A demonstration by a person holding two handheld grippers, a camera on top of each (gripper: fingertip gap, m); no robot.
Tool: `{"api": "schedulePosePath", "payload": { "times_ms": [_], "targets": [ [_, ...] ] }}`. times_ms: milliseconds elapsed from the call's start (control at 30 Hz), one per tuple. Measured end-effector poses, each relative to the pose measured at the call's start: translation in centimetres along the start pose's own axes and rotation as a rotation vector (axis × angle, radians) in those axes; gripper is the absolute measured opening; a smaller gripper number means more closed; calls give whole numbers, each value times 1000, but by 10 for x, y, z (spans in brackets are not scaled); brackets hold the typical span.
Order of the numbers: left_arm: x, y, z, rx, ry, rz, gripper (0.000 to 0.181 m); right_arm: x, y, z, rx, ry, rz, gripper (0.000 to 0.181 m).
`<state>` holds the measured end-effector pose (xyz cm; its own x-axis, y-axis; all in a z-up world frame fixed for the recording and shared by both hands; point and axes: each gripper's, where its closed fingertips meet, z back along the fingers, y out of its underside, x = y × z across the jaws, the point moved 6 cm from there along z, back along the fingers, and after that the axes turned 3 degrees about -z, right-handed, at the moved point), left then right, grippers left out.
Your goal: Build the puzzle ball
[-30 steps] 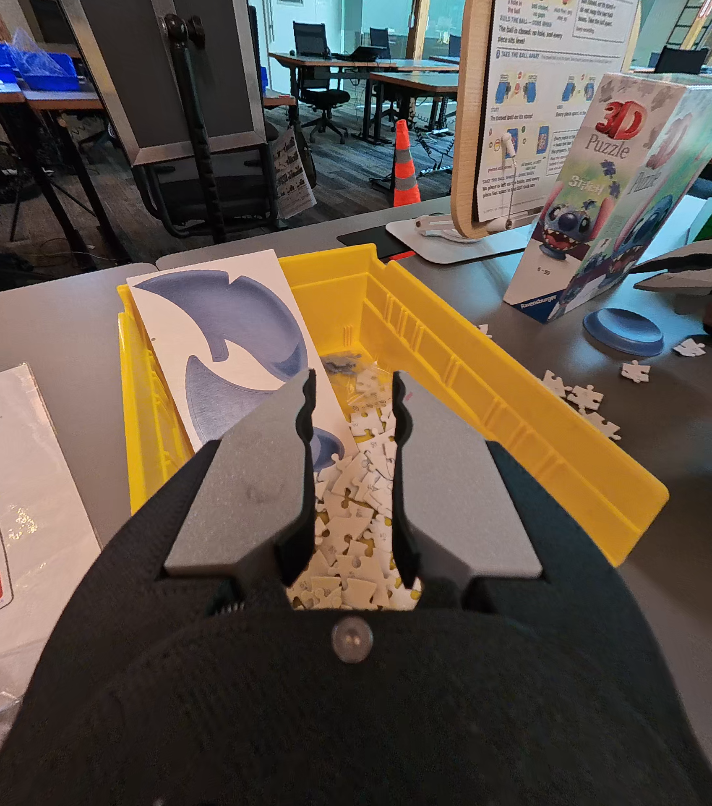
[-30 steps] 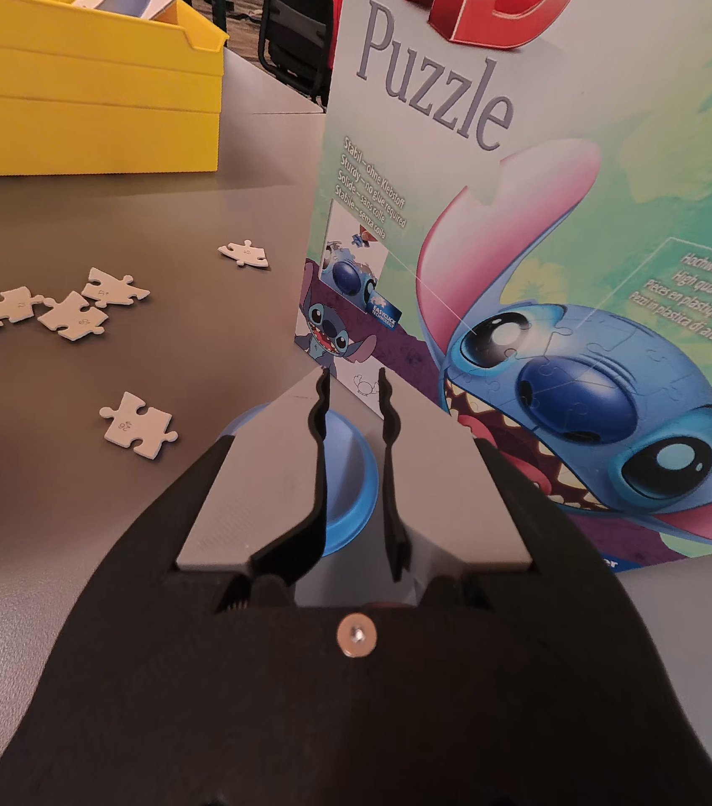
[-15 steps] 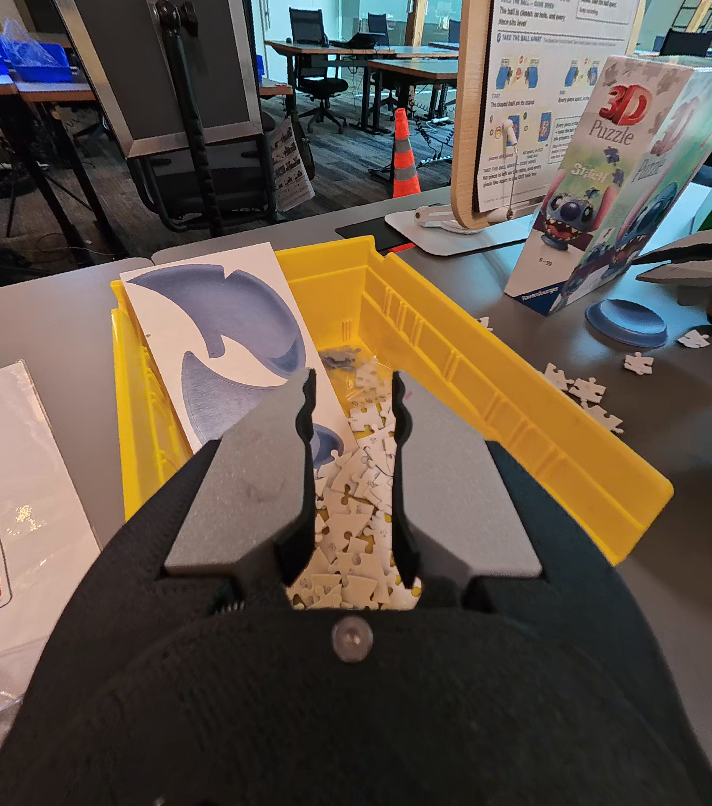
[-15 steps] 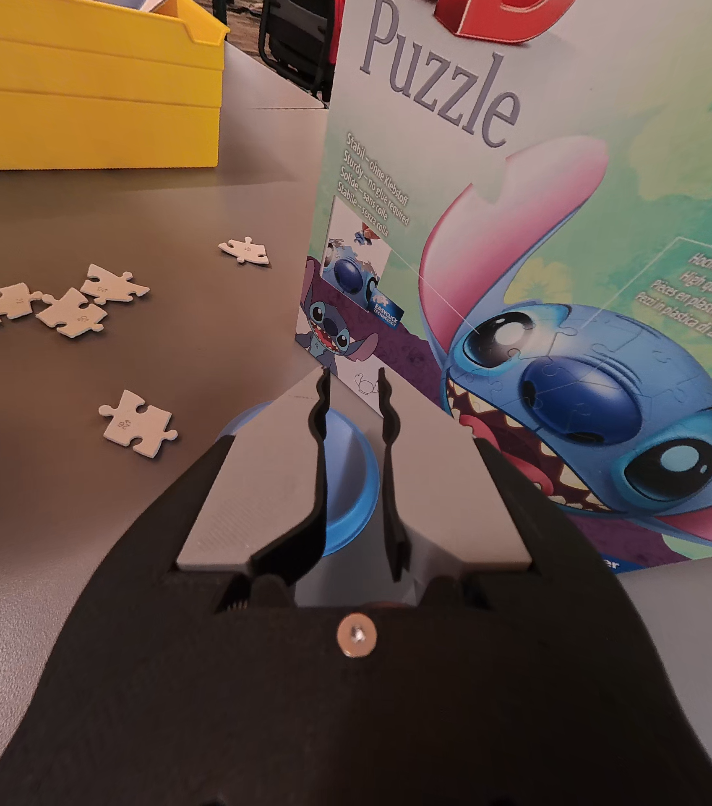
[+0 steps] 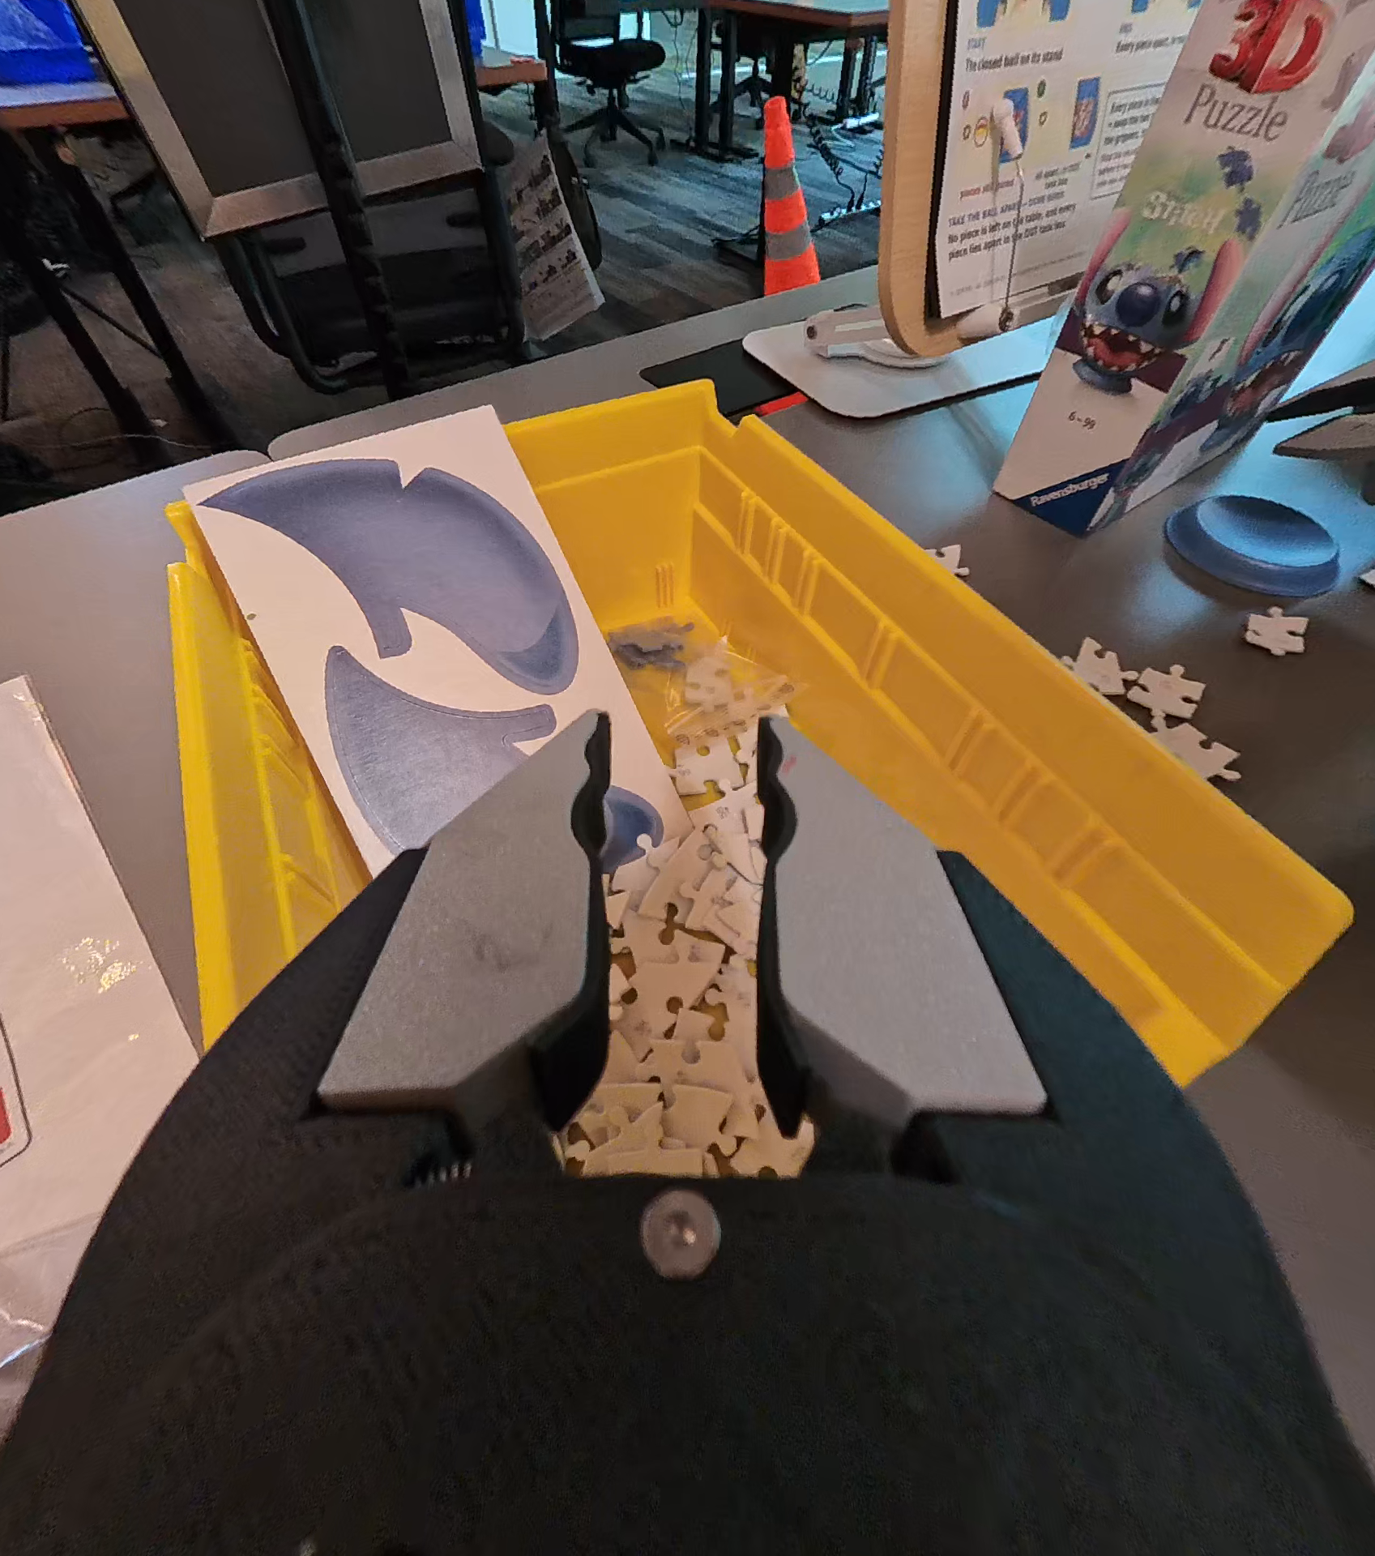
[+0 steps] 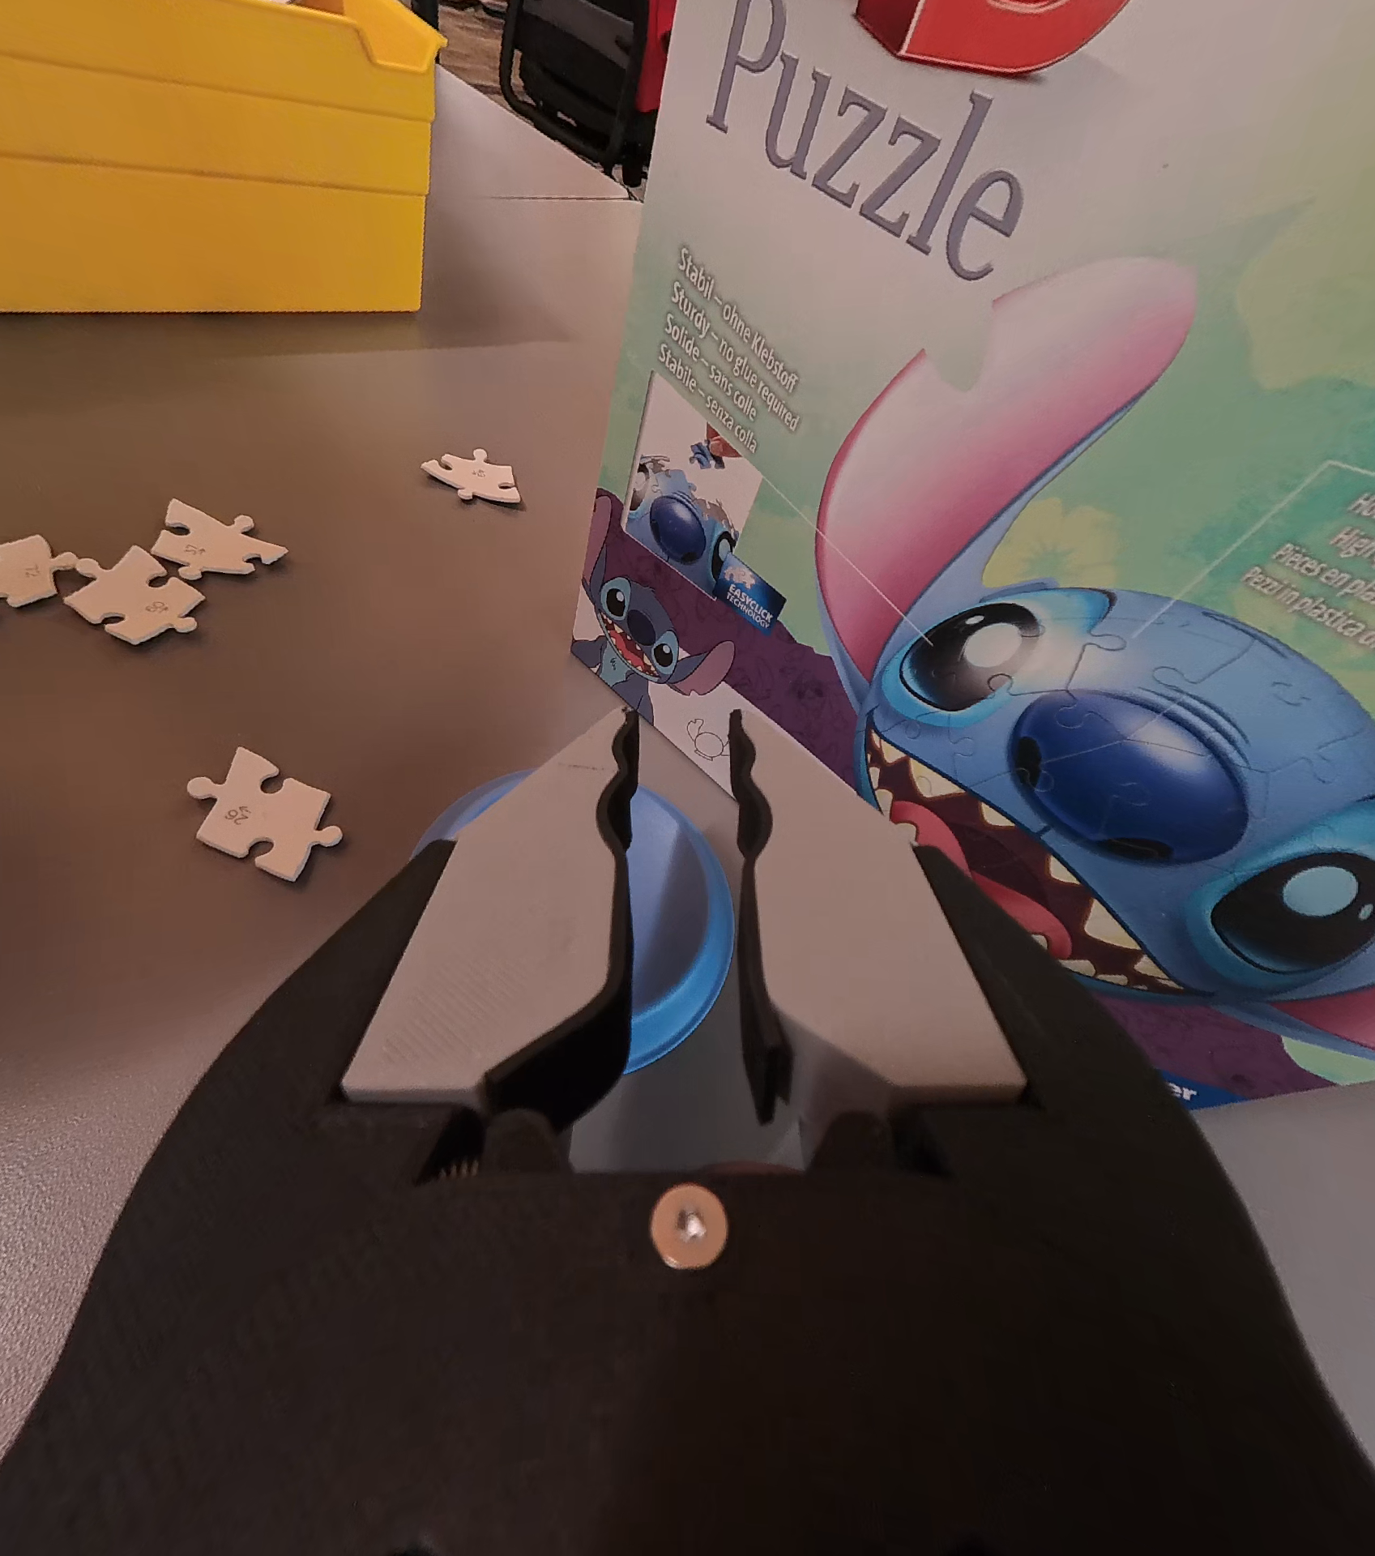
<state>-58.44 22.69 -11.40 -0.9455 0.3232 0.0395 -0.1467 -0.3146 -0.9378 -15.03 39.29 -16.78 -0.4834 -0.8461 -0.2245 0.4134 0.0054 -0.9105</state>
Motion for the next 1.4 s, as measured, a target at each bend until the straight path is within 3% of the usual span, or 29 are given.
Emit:
{"api": "schedulePosePath", "payload": {
  "times_ms": [1400],
  "targets": [
    [-6,9,-8,87,-14,-69,29,4,1,-3,24,-7,34,15]
  ]
}}
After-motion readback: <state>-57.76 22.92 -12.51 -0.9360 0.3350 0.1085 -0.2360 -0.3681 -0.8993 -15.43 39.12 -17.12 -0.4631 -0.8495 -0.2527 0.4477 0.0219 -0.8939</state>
